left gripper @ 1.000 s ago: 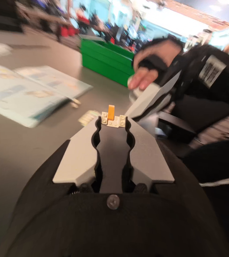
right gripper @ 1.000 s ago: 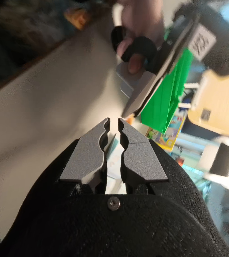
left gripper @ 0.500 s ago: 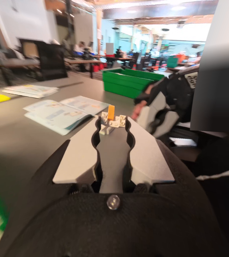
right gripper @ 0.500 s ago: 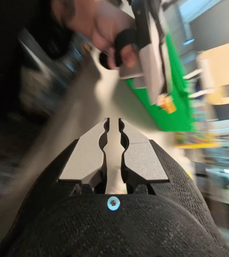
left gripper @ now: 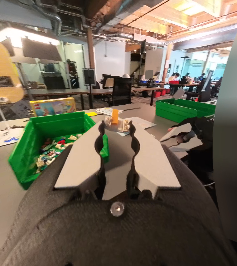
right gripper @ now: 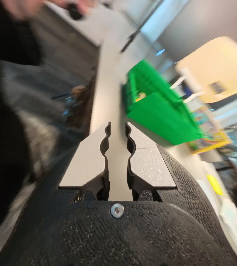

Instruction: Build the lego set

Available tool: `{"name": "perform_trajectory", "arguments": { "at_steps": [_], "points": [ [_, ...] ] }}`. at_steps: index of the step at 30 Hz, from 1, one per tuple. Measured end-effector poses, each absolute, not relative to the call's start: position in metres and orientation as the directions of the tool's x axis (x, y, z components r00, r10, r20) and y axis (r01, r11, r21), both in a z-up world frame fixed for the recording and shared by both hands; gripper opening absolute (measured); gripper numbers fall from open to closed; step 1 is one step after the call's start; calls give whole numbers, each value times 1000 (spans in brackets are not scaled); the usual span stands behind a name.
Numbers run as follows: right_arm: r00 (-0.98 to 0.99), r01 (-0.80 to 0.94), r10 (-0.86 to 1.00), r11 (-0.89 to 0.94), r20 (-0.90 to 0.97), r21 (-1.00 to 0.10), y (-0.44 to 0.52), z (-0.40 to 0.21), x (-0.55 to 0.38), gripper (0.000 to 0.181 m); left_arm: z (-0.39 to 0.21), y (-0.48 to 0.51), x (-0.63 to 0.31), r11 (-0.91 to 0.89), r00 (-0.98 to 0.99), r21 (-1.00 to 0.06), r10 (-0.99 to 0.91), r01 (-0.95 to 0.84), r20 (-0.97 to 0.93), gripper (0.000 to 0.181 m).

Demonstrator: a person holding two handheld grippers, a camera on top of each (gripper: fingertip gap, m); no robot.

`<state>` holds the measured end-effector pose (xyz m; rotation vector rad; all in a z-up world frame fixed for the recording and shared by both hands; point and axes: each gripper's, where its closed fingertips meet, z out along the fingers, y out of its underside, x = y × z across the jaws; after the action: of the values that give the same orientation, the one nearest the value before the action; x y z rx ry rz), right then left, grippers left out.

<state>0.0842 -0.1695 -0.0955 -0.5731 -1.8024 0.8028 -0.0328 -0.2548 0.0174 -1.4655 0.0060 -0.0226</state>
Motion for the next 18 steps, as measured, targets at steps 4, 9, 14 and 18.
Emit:
{"name": "perform_trajectory", "arguments": {
  "at_steps": [4,9,14,18],
  "points": [
    [-142,-23,716,688,684,-725,-137,-83,65,19,14,-282,-40,132,999,-991,29,39,43,34],
    [147,-19,630,772,762,-635,-97,-72,68,24,-7,-280,-44,104,997,-992,29,68,71,34],
    [267,-13,588,794,763,-607,-81,-65,84,34,-19,-268,-50,98,995,-990,4,98,99,34],
    [274,-1,642,745,716,-667,-67,-67,84,37,-26,-264,-51,105,992,-987,-13,123,123,34]
  ]
}}
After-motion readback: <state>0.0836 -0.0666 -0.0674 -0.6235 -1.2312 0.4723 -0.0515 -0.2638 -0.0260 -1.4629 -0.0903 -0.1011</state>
